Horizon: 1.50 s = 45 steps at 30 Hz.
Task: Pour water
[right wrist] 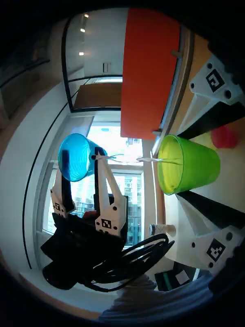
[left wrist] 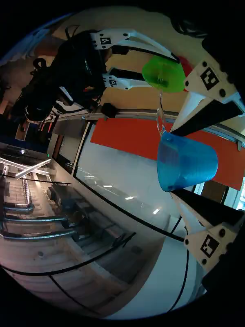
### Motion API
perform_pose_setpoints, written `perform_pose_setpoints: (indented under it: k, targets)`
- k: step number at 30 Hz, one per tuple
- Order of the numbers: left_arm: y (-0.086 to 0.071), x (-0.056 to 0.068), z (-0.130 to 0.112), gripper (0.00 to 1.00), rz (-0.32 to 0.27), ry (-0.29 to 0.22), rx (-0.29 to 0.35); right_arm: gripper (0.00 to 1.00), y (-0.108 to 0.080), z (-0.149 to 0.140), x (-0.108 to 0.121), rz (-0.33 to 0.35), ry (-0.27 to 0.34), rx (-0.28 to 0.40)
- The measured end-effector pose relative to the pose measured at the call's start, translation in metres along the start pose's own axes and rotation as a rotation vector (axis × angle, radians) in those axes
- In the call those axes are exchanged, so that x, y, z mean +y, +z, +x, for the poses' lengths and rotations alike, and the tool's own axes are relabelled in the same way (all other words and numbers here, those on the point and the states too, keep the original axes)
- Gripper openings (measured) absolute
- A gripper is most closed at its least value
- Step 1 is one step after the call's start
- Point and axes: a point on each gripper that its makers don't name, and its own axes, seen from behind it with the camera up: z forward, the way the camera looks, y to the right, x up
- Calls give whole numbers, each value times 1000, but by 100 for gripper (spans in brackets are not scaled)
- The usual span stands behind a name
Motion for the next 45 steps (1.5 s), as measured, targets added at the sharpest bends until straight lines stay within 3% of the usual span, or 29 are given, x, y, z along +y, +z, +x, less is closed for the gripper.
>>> perform_pose_setpoints:
  k: [24, 45]
  targets:
    - [-2, -12, 10, 86, 26, 104, 18, 87, -2, 6, 1, -6, -5, 10]
    - [1, -22, 18, 86, 50, 247, 28, 88, -4, 10, 2, -13, -14, 22]
